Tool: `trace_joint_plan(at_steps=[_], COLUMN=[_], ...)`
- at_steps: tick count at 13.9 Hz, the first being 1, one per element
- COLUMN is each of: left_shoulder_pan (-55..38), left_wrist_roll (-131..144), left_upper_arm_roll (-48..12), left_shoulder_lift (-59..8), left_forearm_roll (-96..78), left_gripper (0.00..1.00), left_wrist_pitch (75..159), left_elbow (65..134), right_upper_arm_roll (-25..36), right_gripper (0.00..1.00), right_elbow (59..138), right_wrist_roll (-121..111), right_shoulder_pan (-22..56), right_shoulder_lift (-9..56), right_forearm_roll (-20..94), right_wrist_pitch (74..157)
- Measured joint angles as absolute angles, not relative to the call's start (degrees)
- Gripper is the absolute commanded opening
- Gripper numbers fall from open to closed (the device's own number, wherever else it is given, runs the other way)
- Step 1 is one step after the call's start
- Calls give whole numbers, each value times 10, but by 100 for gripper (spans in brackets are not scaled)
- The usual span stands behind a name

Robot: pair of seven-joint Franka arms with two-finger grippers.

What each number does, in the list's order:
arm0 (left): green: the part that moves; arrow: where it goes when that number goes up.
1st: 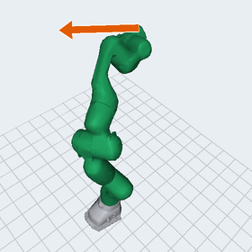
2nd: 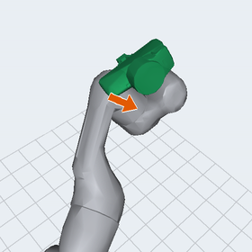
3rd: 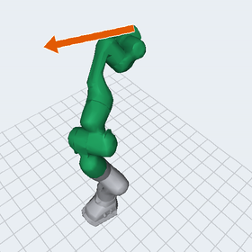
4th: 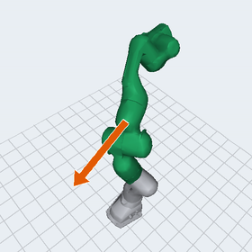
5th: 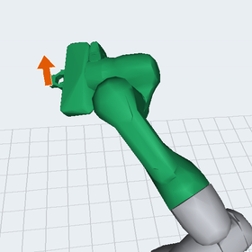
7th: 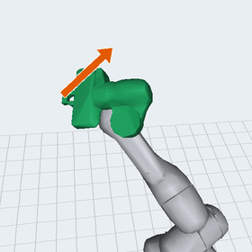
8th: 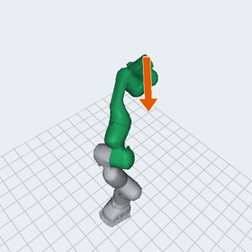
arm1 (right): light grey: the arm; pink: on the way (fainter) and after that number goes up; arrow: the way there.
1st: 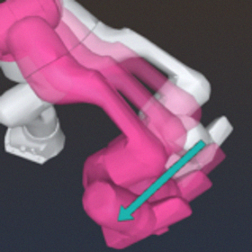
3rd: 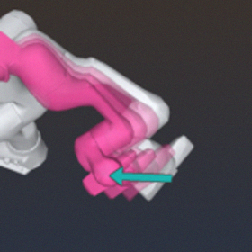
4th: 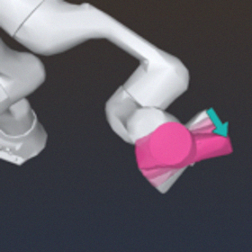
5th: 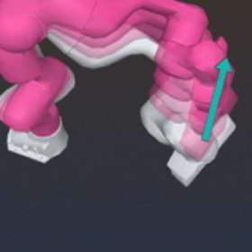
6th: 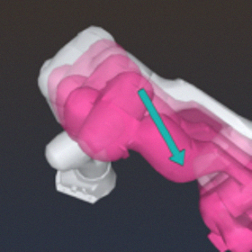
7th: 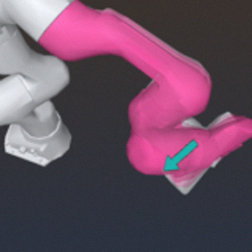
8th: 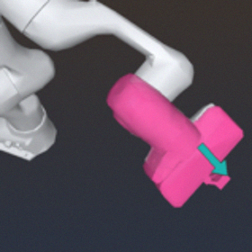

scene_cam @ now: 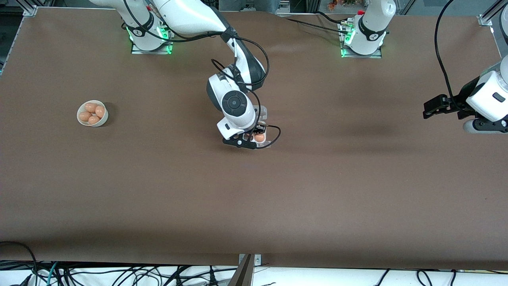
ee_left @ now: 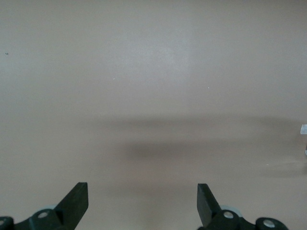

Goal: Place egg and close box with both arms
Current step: 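Lower the egg into the empty slot and open the right gripper, then withdraw the right gripper while the left gripper reaches the box lid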

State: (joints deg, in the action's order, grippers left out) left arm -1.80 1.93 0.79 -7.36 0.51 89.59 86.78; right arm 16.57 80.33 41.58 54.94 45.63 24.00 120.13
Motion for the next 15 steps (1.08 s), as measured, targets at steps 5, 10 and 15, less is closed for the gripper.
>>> trace_joint_plan(at_steps=[5,10,15], left_shoulder_pan=[-19,-24,-34], left_wrist_roll=[19,26,64], left_upper_arm_roll=[8,4,-1], left_shoulder_lift=[-74,-74,-74], left_forearm_roll=[5,0,-45], left_gripper=[100,85,58], left_wrist_pitch=[896,896,896], left_elbow=[868,868,868], right_upper_arm_roll=[166,171,180], right_gripper=[100,100,100], right_elbow=[803,786,771], right_wrist_roll=[416,415,354], right_shoulder_pan=[548,538,484], right_shoulder_lift=[465,465,450], right_forearm_roll=[240,240,240], right_wrist_pitch=[1200,1200,1173])
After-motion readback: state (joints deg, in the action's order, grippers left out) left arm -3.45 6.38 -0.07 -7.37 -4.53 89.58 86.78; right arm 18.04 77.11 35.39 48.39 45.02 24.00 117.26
